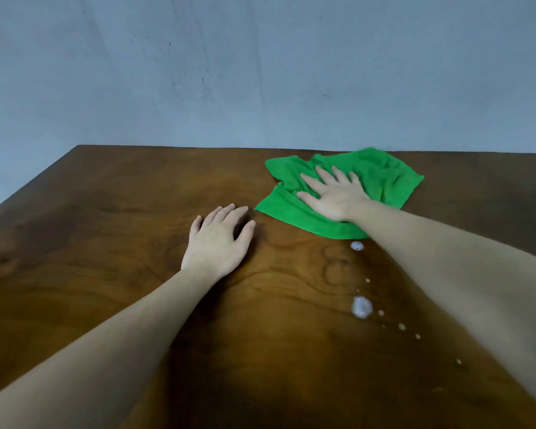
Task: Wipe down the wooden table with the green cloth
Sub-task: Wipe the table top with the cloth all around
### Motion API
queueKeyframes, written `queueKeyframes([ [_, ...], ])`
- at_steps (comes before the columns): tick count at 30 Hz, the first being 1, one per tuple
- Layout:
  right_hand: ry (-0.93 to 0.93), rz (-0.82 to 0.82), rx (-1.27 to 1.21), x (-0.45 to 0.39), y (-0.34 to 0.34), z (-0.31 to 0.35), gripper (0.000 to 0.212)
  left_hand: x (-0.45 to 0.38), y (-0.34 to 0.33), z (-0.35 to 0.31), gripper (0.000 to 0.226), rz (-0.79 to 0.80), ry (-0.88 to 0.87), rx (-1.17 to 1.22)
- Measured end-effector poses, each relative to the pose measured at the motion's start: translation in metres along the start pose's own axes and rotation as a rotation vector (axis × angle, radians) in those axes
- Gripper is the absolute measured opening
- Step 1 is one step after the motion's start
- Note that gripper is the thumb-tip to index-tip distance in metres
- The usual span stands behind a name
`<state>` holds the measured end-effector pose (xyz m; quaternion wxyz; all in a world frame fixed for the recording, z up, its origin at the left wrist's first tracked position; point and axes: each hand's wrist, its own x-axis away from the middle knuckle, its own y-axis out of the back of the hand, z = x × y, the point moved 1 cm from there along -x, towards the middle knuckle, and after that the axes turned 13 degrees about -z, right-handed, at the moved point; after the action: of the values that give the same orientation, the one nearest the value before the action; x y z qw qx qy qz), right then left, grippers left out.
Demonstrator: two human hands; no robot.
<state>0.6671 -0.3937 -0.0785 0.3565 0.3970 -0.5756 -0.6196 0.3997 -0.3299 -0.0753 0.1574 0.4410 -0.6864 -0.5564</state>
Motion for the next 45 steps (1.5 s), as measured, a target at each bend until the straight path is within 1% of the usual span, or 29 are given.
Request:
queueKeyframes([
  [4,0.082,-0.016,-0.004,0.061,0.003,0.028,0.072,0.006,0.01,0.0,0.049,-0.021,0.033,0.171],
  [7,0.167,-0.009,-0.034,0.112,0.008,0.049,0.068,0.021,0.016,-0.003,0.046,-0.025,0.004,0.223],
  [9,0.25,-0.007,-0.049,0.145,0.01,0.058,0.067,0.038,0.016,-0.004,0.044,-0.025,-0.066,0.218],
  [12,0.35,-0.015,-0.117,0.179,0.014,0.051,0.063,0.07,0.018,-0.006,0.045,0.011,-0.218,0.182],
  [14,0.363,-0.035,-0.152,0.19,0.018,0.039,0.06,0.089,0.021,-0.006,0.046,0.029,-0.298,0.143],
  [17,0.299,-0.07,-0.034,0.197,0.019,0.023,0.059,0.112,0.025,-0.005,0.051,0.057,-0.354,0.095],
  [19,0.218,-0.045,0.02,0.196,0.019,0.019,0.059,0.124,0.029,-0.005,0.052,0.065,-0.358,0.095],
  [22,0.119,0.015,0.008,0.194,0.019,0.028,0.061,0.141,0.038,-0.004,0.05,0.048,-0.349,0.122],
  [24,0.06,0.021,-0.009,0.201,0.02,0.044,0.068,0.152,0.043,-0.002,0.049,0.035,-0.333,0.144],
  [26,0.045,0.011,-0.002,0.216,0.021,0.068,0.079,0.161,0.047,0.002,0.047,0.013,-0.303,0.178],
  [28,0.066,0.018,-0.003,0.238,0.022,0.093,0.084,0.169,0.052,0.003,0.046,-0.003,-0.265,0.22],
  [33,0.202,0.035,-0.002,0.299,0.027,0.134,0.078,0.185,0.064,0.002,0.044,-0.006,-0.166,0.346],
  [36,0.302,0.023,-0.026,0.332,0.029,0.143,0.075,0.191,0.062,-0.001,0.041,0.044,-0.185,0.288],
  [38,0.35,0.019,-0.027,0.349,0.03,0.138,0.072,0.196,0.06,-0.004,0.039,0.045,-0.248,0.219],
  [40,0.38,0.015,-0.03,0.362,0.032,0.128,0.066,0.203,0.059,-0.009,0.036,0.035,-0.292,0.202],
  [45,0.44,0.004,-0.02,0.39,0.033,0.084,0.054,0.213,0.056,-0.022,0.024,0.027,-0.295,0.221],
])
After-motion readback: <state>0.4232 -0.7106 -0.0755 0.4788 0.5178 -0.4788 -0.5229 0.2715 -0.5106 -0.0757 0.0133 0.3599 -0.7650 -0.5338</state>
